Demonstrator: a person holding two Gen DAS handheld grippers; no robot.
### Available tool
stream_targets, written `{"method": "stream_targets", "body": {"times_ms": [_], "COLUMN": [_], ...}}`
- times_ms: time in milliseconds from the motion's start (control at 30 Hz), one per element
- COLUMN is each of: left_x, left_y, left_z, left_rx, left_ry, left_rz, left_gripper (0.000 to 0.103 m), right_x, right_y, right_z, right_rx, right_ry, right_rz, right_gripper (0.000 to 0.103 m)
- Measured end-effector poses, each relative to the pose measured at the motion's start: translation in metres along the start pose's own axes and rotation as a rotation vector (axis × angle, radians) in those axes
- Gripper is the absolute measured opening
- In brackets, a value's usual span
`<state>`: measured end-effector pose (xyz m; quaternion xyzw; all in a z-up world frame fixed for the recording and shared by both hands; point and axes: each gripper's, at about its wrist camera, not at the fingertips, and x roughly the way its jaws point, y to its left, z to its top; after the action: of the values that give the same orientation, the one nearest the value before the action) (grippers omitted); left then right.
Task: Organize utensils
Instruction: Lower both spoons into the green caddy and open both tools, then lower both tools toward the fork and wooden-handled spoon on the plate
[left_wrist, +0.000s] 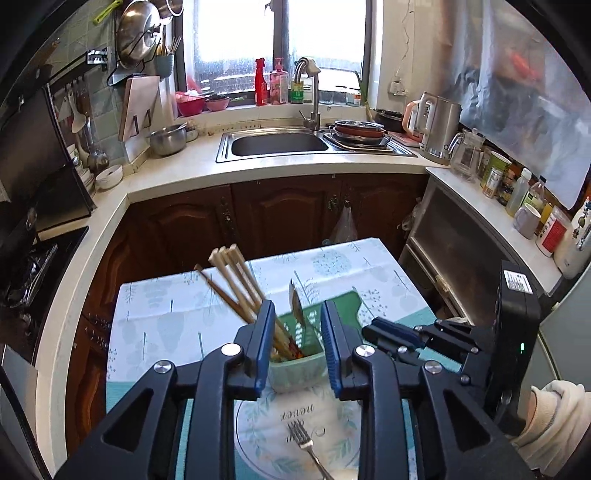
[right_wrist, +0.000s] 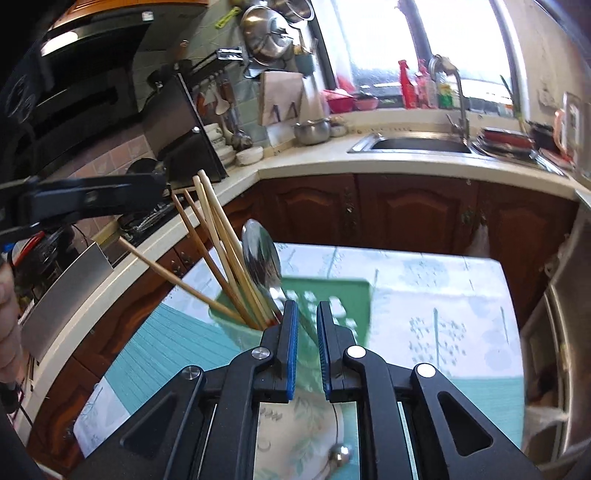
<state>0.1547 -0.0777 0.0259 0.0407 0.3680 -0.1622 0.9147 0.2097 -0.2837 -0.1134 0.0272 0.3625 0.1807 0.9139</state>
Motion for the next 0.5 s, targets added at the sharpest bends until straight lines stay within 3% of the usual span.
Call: {"method": "stream_targets", "body": {"times_ms": [100, 233, 500], "left_x": [-0.01, -0.009, 0.034], "left_y": [0.008, 0.019, 0.037], "left_z": [-0.018, -0.054, -0.13], "left_rx": [-0.025, -0.069, -0.151], "left_ry": [0.022, 0.102, 0.295], "left_rz": [-0.002, -0.006, -0.035], "left_gripper": [0.037, 0.037, 0.037], "right_x": [-0.017, -0.031, -0.027], "right_y": [-0.001, -0.001, -0.004], "right_z": [-0.016, -0.047, -0.109], "right_rx": [0.033, 0.091, 0.167], "right_ry": [0.049, 0.139, 0.277], "right_rz": [-0.015, -0.023, -0.043], "right_gripper": [0.01, 0.014, 0.02]}}
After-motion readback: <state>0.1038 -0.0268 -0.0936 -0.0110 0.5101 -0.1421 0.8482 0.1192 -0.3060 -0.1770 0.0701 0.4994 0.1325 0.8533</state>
